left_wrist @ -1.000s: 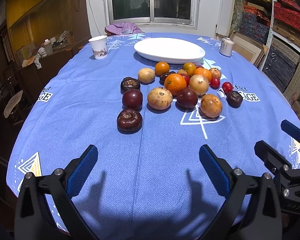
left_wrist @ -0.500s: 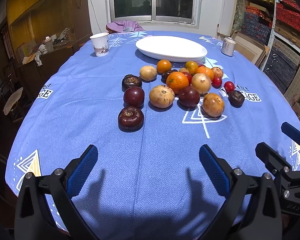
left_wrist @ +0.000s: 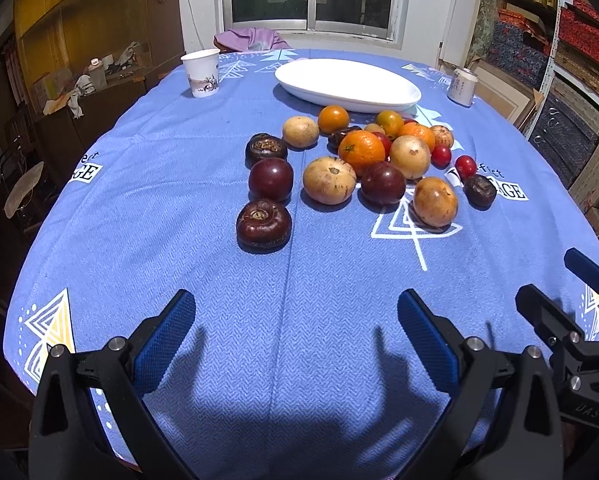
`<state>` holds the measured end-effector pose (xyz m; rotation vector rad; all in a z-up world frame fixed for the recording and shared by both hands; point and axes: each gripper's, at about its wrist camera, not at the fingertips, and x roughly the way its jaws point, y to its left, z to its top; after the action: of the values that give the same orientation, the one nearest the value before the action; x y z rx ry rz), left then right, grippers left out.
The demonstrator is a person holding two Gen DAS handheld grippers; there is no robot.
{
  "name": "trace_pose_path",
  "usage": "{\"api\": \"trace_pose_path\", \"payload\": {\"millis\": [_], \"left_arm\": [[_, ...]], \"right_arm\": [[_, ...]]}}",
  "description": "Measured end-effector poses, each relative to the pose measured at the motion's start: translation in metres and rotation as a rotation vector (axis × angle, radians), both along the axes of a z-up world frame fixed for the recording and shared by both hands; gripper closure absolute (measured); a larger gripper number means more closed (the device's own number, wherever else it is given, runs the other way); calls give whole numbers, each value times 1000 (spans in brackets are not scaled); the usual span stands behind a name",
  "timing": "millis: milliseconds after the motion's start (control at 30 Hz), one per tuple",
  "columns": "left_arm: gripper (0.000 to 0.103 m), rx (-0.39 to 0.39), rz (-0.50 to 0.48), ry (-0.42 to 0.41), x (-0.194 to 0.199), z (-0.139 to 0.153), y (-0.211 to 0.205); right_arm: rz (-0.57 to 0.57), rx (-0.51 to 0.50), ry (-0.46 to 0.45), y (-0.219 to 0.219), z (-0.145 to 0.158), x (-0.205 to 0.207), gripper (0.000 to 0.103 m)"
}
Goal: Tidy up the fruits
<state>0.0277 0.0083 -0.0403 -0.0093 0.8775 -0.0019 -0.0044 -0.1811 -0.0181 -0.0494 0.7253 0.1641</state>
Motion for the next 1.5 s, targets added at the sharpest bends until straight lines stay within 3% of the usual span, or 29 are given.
{"api": "trace_pose_path", "payload": {"millis": [500,767,933,1200,1333,1500], "left_arm": [[4,-13,19,25,8,-7,8],[4,-97,21,-18,10,-11,26],[4,-167,36,-21,18,-11,41],[4,-113,84,48,56,-18,54],[4,-87,7,67,69,-23,43],[4,-70,-40,62,78,-22,35]], "right_arm": [[-3,1,10,-2,-4,4,3],[62,75,-70,-13,1,0,3],[98,95,-2,-10,0,14,3],[97,103,34,-8,0,39,3],[95,76,34,-7,4,49,3],[93,71,96,-13,1,72,3]]}}
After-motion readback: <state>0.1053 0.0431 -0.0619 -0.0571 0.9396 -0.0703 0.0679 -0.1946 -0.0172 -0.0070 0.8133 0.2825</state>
